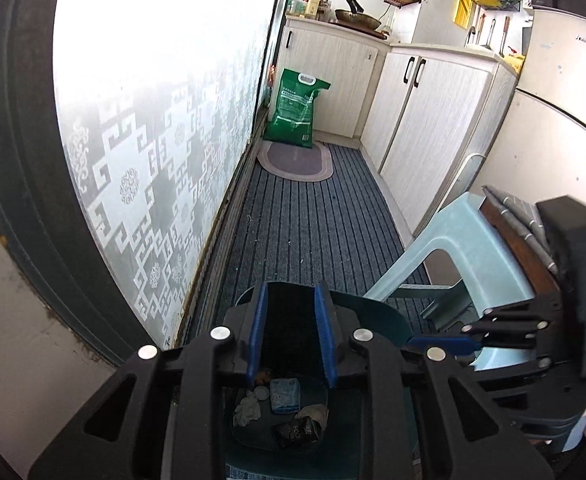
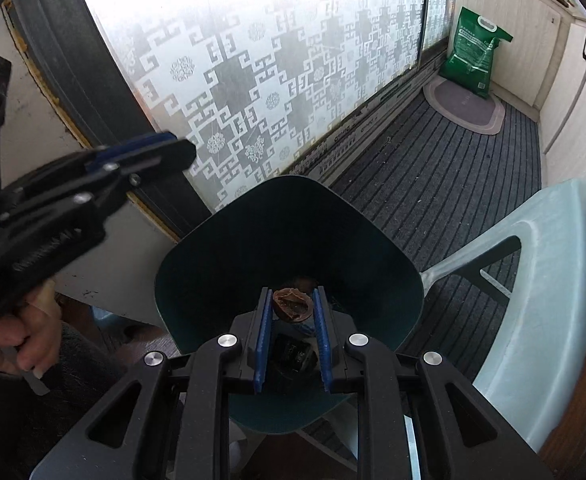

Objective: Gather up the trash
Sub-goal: 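Carry the peel and shell to the teal bin and release both, then move both grippers back over the stool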

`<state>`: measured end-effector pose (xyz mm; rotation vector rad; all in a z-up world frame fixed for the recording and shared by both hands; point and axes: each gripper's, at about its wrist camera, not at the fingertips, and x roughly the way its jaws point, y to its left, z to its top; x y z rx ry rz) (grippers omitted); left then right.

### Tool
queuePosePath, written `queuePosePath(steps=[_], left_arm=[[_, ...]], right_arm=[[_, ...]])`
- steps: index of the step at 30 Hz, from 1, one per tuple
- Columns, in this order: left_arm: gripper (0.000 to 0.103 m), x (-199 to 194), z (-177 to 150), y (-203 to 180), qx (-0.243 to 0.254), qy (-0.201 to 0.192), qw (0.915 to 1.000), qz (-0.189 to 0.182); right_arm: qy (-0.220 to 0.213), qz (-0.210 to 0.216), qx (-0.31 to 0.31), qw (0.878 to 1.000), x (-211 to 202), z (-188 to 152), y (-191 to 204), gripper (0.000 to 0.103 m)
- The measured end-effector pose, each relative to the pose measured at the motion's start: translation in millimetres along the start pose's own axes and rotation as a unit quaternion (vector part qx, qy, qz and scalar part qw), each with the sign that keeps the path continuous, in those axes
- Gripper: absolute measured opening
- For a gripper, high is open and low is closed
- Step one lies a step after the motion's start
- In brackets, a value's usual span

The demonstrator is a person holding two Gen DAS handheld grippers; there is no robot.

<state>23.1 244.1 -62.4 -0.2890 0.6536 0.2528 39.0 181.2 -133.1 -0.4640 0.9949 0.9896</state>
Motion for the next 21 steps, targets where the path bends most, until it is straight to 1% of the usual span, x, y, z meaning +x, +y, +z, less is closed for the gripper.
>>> queuePosePath(steps=[6, 12, 17, 21], left_arm=[[0.022, -12.9, 8.0, -2.5, 0.001, -0.027, 0.9995, -0.019], [0.022, -24.4, 10.1, -5.7, -0.001, -0.049, 0.9982, -0.034], [0.021, -35.6, 11.5, -2.3, -0.007, -0.071, 0.9963, -0.046], [0.021, -38.5, 13.5, -4.5, -0.008, -0.080, 0.9955, -0.050]], right_arm=[[0.040, -0.003, -0.007, 0.999, 34.0, -4.0, 4.7, 0.020], [0.069, -0.006, -0.011, 0.998, 50.8, -9.6, 5.6, 0.021], [0.082, -0.006, -0.010, 0.997, 59.1, -15.1, 7.8, 0.037], [0.076, -0.006, -0.012, 0.997, 56.3, -17.4, 7.8, 0.038]])
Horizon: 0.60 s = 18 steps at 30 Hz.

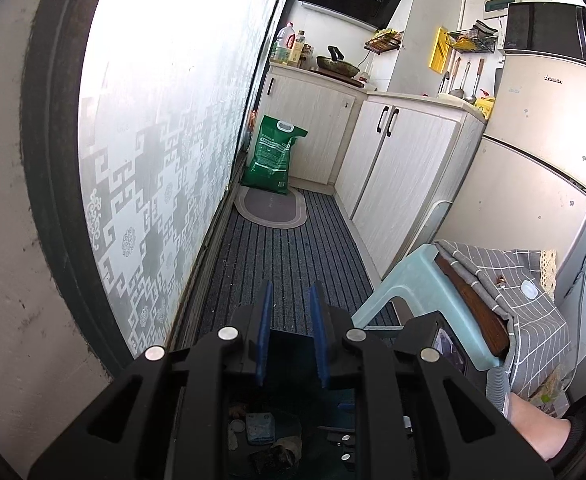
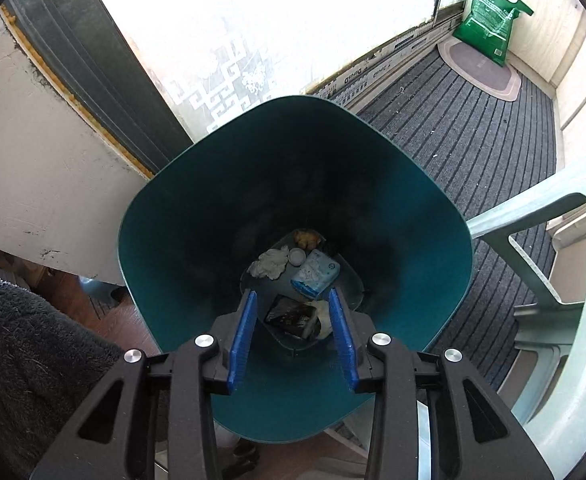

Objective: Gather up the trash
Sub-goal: 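Move both grippers back over the stool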

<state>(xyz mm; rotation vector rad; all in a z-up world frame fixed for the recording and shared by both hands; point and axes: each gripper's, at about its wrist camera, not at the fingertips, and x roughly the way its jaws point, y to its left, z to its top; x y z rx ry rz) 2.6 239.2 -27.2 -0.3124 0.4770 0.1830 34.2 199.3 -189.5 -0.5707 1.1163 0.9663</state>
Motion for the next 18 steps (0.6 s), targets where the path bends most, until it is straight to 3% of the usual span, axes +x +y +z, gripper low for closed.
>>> queuePosePath(steps=[5, 9, 11, 18], left_arm=[[0.021, -3.3, 3.1, -1.8, -0.004, -0.014, 0.9999, -0.002], [0.020, -7.9, 6.6, -4.9, -0.005, -0.024, 0.9997, -0.003], [0.021, -9.9, 8.2, -4.8, -0.008, -0.031, 0.9995, -0.004], [0.023, -6.6, 12.5, -19.0, -0.009, -0.036, 0.9992, -0.014]], right_arm=[[-0.032, 0.005, -0.014, 0.999, -17.8, 1.6, 5.5, 0.037], [-0.063, 0.006, -0.027, 0.998, -40.3, 5.3, 11.8, 0.030], [-0.083, 0.004, -0.030, 0.996, -54.5, 6.9, 14.1, 0.026], [-0.162, -0.010, -0.022, 0.987, -118.4, 3.4, 1.5, 0.025]])
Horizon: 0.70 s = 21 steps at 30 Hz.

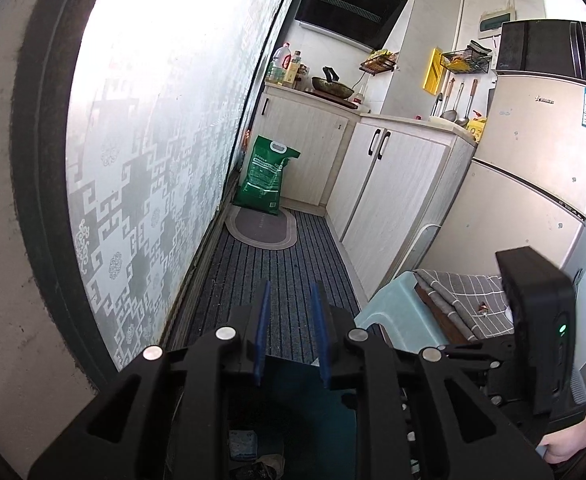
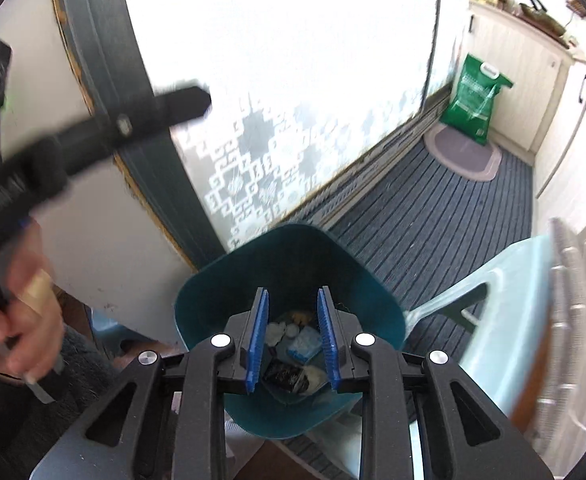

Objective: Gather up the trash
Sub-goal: 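Move both grippers back over the stool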

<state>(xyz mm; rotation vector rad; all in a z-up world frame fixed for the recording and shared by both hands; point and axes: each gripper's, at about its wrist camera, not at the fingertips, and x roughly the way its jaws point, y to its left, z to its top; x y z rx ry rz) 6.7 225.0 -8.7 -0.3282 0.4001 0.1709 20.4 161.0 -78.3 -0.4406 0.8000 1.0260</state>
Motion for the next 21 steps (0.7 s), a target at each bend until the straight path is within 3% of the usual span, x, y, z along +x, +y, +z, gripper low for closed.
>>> queuePosePath(steps=[7, 21], left_arm=[[0.030, 11.3, 1.9, -35.5, 0.017, 0.005, 0.9996, -0.021], [0.041, 56.7, -3.7, -138.5, 0.078, 0.035, 0.9936, -0.074]], right_arm=[[-0.052, -0.036, 0.031, 0.998, -54.1, -4.4, -41.0, 0.023], [-0.075, -0.102, 0.094, 0.987, -120.4, -63.2, -131.0, 0.023]])
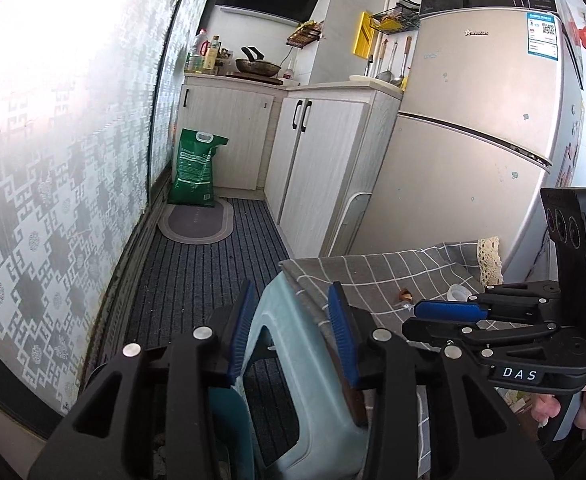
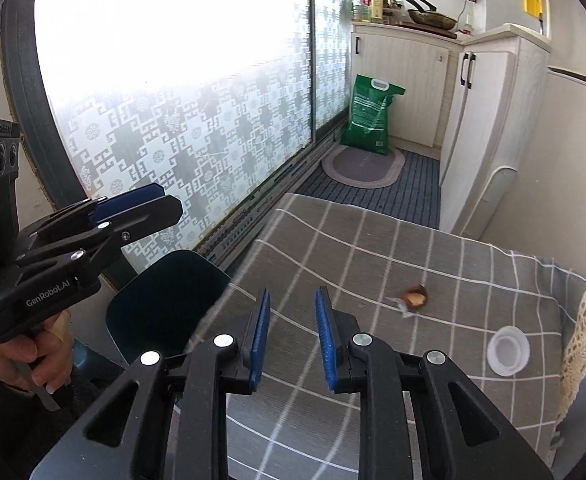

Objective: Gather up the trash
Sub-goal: 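Move both grippers back over the stool, then grasp the small brown nut shell with the left gripper while the right gripper grasps the white round lid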

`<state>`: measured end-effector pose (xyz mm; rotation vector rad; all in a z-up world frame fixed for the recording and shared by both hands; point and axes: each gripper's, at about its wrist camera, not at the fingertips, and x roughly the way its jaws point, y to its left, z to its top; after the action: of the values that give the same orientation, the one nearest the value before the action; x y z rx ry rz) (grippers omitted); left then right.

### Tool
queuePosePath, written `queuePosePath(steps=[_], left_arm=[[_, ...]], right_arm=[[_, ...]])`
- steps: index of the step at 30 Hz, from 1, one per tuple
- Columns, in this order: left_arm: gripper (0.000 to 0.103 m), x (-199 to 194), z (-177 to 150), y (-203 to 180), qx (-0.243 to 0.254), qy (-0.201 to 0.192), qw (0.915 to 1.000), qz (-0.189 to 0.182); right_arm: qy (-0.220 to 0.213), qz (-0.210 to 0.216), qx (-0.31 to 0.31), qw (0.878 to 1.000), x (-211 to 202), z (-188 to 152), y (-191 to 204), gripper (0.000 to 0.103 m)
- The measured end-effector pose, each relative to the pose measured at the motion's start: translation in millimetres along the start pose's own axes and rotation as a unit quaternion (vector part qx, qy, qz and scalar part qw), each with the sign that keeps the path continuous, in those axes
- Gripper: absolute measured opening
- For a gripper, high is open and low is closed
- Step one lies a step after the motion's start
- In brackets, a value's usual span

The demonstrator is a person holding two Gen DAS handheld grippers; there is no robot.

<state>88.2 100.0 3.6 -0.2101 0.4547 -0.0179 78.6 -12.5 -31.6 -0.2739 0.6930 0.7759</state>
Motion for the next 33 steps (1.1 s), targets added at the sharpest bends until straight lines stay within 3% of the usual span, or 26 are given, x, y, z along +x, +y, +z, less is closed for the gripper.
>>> queuePosePath(steps=[11, 21, 28, 33], left_arm=[[0.045, 51.3, 3.1, -76.8, 0.052, 0.043, 0.9974, -0.026], [0.052, 101.7, 3.3, -114.1, 0.071, 0.097, 0.9926, -0.010], [0.052, 128.9, 1.3, -126.0, 0.088, 0.141, 0.9860, 0.009], [0.044, 137.6, -3.1, -126.6, 0.090, 0.164, 0.9823, 0.019]], right_arm=[[0.003, -0.047, 0.047, 0.998, -27.0, -34.7, -78.3, 0.023], [-0.002, -0.061, 0.064, 0.996, -45.1, -52.0, -116.9, 0.027], [0.000, -0.058, 0.074, 0.996, -50.3, -65.3, -133.5, 0.033], [-0.002, -0.053, 0.067, 0.996, -54.4, -64.3, -136.7, 0.049]])
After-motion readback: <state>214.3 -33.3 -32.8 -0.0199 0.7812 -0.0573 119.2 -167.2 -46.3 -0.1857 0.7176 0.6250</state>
